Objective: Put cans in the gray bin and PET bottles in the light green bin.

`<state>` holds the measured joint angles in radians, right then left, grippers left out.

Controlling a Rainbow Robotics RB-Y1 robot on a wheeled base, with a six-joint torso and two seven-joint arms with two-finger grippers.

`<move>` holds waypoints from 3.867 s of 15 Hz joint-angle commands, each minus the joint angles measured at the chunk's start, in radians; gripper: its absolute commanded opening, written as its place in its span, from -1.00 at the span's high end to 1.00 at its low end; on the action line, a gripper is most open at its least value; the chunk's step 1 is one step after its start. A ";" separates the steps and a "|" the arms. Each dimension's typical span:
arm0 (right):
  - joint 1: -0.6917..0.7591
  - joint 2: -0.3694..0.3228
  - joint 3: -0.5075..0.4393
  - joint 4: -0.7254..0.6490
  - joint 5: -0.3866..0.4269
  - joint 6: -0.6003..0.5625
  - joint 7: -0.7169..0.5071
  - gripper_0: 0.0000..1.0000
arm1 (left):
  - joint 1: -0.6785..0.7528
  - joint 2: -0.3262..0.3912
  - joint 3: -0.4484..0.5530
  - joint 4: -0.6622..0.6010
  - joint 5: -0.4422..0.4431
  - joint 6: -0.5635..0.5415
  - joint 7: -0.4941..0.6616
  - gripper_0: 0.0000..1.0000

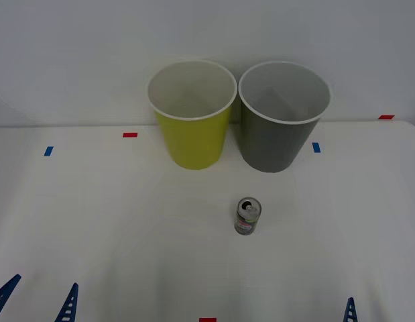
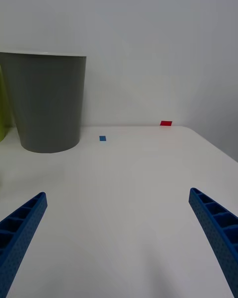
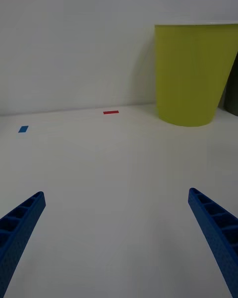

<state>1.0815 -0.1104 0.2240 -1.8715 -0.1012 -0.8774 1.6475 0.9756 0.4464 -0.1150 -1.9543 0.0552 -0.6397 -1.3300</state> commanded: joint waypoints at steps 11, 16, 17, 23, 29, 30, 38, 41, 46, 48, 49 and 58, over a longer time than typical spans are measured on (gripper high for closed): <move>0.000 0.000 0.000 0.000 0.000 0.000 0.000 -1.00 | 0.000 0.000 0.000 0.000 0.000 0.000 0.000 -1.00; -0.008 -0.014 0.012 0.031 0.014 -0.017 -0.002 -1.00 | 0.000 0.000 0.000 0.000 0.000 0.000 0.000 -1.00; -0.009 -0.031 0.020 0.032 0.015 -0.040 -0.003 -1.00 | 0.000 0.000 0.000 0.000 0.000 0.000 0.000 -1.00; -0.077 -0.215 0.060 0.034 -0.015 -0.032 0.002 -1.00 | 0.000 0.000 0.000 0.000 0.000 0.000 0.000 -1.00; -0.233 -0.403 0.163 0.034 -0.084 0.034 0.014 -1.00 | 0.000 0.000 0.000 0.000 0.000 0.000 0.000 -1.00; -0.258 -0.426 0.178 0.034 -0.104 0.044 0.020 -1.00 | 0.000 0.000 0.000 0.000 0.000 0.000 0.000 -1.00; -0.396 -0.445 0.229 0.034 -0.133 0.153 0.058 -1.00 | 0.000 0.000 0.000 0.000 0.000 0.000 0.000 -1.00; -0.416 -0.430 0.238 0.034 -0.138 0.186 0.074 -1.00 | 0.000 0.000 0.000 0.000 0.000 0.000 0.000 -1.00; -0.506 -0.353 0.245 0.124 -0.120 0.178 0.103 -1.00 | 0.000 0.000 0.000 0.000 0.000 0.000 0.000 -1.00; -0.545 -0.334 0.242 0.137 -0.118 0.219 0.109 -1.00 | 0.000 0.000 0.000 0.000 0.000 0.000 0.000 -1.00; -0.566 -0.324 0.239 0.158 -0.117 0.218 0.109 -1.00 | 0.000 0.000 0.000 0.000 0.000 0.000 0.000 -1.00; -0.742 -0.298 0.285 0.224 -0.123 0.333 0.104 -1.00 | 0.000 0.000 0.000 0.000 0.000 0.000 0.000 -1.00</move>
<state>0.3550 -0.4111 0.5061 -1.6472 -0.2254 -0.5695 1.7534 0.9756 0.4464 -0.1151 -1.9543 0.0552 -0.6397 -1.3300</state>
